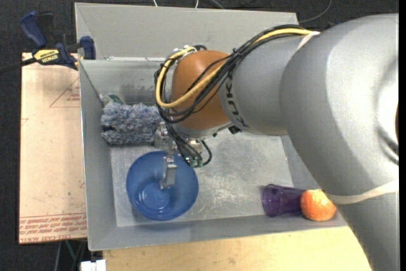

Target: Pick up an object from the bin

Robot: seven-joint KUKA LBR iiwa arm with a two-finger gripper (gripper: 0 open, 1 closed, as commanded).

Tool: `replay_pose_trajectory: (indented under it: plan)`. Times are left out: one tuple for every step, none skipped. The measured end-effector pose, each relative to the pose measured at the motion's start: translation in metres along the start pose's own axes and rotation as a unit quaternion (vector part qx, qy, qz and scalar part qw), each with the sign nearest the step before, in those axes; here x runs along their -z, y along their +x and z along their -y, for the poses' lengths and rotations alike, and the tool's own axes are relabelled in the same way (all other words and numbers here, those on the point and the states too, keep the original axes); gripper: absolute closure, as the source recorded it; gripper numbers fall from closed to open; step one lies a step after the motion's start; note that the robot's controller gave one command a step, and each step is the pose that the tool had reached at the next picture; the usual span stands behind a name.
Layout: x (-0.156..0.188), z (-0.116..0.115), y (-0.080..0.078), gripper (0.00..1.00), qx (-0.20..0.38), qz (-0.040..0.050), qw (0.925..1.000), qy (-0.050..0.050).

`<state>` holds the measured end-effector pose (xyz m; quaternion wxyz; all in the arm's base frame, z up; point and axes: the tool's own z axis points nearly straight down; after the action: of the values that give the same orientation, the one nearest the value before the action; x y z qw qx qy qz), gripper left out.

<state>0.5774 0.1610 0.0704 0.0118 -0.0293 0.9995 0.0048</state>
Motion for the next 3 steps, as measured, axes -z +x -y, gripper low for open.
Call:
replay_pose_trajectory:
  plan:
    - [0.0,0.0,0.0,0.0,0.0,0.0,1.0,0.0]
    - [-0.002,0.032,-0.052,0.0,-0.081,-0.0062,0.9967,-0.002]
    - [-0.002,0.033,-0.054,0.0,-0.085,-0.0076,0.9963,-0.002]
